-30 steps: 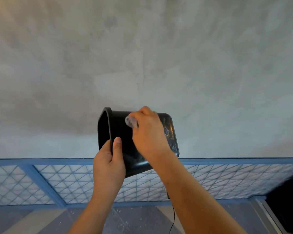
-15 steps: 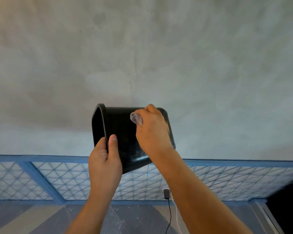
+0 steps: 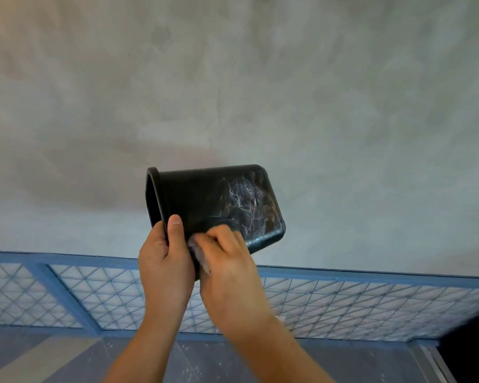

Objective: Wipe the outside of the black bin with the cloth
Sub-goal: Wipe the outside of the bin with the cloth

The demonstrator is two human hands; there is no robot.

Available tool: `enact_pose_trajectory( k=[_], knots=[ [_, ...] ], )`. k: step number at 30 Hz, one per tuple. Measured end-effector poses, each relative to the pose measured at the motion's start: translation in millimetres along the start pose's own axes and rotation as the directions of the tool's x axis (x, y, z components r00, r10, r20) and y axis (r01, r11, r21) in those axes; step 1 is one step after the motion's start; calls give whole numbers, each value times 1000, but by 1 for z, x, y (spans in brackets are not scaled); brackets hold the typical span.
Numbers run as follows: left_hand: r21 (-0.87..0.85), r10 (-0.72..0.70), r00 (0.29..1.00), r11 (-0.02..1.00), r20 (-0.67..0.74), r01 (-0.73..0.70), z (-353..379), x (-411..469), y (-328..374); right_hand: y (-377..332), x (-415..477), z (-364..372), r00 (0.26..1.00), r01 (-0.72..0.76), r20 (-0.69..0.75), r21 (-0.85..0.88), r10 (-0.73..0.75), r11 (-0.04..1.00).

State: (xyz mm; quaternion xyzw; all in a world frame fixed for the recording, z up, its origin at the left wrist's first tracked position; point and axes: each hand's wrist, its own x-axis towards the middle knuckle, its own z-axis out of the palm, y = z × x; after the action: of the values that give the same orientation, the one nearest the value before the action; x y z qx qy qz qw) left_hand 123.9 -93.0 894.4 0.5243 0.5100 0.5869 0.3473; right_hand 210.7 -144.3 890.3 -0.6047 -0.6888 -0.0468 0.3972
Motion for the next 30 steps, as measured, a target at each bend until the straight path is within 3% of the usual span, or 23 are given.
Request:
enact_pose_trajectory(
  k=[2,6,11,16,21,26,30],
  knots=[
    [-44,-37,999,998,1,38,-4,3,-2,17,-11,-9,999,-38,4,18,38,999],
    [-5,-40,999,999,-8,40,3,-4,3,48,-4,-12,966,-175,-196,-15,169,984],
    [35,-31,998,999,-55,33,-1,-2,3,15,-17,-2,996,-23,-80,32,26,999],
    [29,-42,998,999,-44,44,-6,-5,5,75,-3,-18,914,-285,-297,15,276,959],
    [-4,-45,997,999,-58,45,-7,-4,6,20,-16,1,977,-80,-192,58,90,995],
    [-40,-78,997,996,-27,77,-20,0,0,76,-1,-21,868,-378,-303,106,392,920],
    [-4,-61,998,998,-20,61,-13,-6,6,31,-6,-6,939,-247,-212,131,270,960]
  ],
)
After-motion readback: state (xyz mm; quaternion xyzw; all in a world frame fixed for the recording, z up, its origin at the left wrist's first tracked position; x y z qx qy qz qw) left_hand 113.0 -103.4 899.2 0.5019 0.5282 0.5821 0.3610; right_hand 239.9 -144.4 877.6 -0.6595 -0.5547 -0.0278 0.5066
